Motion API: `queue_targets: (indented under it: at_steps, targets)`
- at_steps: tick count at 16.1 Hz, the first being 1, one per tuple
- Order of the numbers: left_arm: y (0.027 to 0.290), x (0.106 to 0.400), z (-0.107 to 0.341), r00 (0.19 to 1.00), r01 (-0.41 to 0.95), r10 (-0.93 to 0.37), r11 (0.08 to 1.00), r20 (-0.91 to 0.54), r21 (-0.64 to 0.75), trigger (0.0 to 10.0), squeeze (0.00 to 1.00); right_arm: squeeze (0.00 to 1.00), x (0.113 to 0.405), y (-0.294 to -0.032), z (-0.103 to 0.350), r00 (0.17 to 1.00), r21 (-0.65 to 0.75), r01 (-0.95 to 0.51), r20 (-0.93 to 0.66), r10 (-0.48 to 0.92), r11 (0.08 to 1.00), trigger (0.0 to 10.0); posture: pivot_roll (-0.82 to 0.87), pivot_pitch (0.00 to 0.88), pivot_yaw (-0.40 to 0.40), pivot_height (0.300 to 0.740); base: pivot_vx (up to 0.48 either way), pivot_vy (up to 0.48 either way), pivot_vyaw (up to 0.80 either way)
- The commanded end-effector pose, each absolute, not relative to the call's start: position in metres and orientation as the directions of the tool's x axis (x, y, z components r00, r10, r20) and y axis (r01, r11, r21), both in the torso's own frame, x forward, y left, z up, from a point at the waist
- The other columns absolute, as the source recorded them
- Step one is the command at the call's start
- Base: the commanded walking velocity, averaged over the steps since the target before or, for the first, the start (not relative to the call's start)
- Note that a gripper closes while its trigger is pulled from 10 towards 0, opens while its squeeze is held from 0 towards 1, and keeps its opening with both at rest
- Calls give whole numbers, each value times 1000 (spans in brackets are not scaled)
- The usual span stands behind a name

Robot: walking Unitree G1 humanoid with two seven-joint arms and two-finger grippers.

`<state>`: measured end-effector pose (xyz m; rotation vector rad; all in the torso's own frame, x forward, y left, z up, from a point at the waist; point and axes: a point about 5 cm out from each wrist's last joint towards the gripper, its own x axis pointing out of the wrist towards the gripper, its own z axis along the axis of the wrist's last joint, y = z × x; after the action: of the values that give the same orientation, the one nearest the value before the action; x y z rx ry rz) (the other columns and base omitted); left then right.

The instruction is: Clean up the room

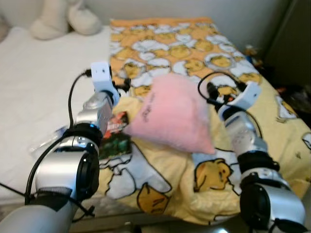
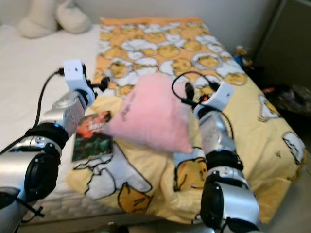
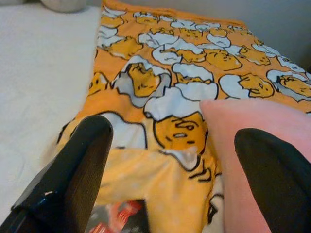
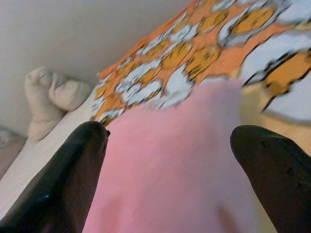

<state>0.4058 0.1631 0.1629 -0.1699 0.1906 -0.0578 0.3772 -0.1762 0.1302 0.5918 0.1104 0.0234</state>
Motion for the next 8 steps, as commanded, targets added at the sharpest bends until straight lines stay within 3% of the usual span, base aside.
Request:
queue_targets:
  at_steps: [1, 4, 8]
  targets:
    - [160, 411, 180, 985, 82, -110, 977, -134, -199, 10000, 1000, 1000, 377, -178, 131, 996, 560, 16, -83, 37, 828, 10000, -60, 2, 37, 740, 0, 0, 0]
    - [154, 414, 187, 983, 109, -145, 956, -115, -273, 10000, 1000, 1000, 379, -181, 136, 998, 561, 19, -56, 15, 828, 10000, -73, 2, 41, 740, 0, 0, 0]
    - [136, 413, 182, 967, 153, -210, 932, -146, -328, 10000, 1000, 1000, 376, -211, 140, 984, 592, 170, -59, -167, 788, 10000, -92, 18, 47, 740, 0, 0, 0]
